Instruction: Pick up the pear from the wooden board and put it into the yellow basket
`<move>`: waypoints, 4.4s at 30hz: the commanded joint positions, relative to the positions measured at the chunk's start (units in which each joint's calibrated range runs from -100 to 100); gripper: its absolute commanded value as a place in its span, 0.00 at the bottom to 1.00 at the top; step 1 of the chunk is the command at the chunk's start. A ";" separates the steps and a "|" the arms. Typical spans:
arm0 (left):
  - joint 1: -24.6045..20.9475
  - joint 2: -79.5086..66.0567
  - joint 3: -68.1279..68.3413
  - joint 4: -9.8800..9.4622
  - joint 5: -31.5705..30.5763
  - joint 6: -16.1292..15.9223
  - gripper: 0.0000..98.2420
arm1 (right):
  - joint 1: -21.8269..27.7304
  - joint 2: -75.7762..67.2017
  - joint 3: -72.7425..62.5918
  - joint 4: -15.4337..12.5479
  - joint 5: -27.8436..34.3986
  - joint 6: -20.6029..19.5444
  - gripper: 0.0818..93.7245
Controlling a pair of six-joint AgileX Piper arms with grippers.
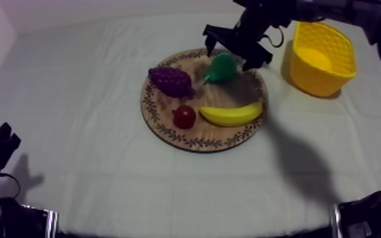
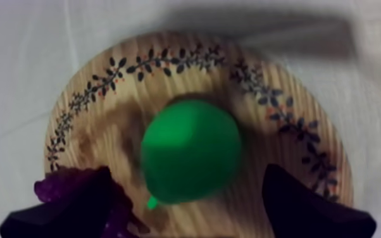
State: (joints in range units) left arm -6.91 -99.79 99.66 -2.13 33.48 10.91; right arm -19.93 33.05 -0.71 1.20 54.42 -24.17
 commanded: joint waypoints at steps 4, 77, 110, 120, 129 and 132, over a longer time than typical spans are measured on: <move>-0.01 -0.04 0.00 0.01 -0.01 0.00 0.00 | 0.81 3.52 -5.05 -1.36 1.45 3.24 0.86; -0.01 -0.04 0.00 0.01 -0.01 0.00 0.00 | 26.78 -14.24 6.47 -12.59 11.20 30.42 0.52; -0.01 -0.04 0.00 0.01 -0.01 0.01 0.00 | 27.49 -11.10 2.37 -12.04 7.46 29.79 0.09; -0.01 -0.04 0.00 0.01 -0.01 0.01 0.00 | 30.33 -36.33 23.54 -16.43 -0.86 34.44 0.01; -0.01 -0.04 0.00 0.01 -0.01 -0.03 0.00 | 32.35 -59.99 44.76 -20.09 -8.47 39.21 0.01; -0.01 -0.04 0.00 0.01 -0.01 -0.04 0.00 | 32.26 -67.80 52.64 -20.65 -11.73 40.68 0.01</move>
State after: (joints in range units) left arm -6.91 -99.79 99.66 -2.13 33.48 10.90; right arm 12.46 -24.95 43.13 -19.49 44.48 15.60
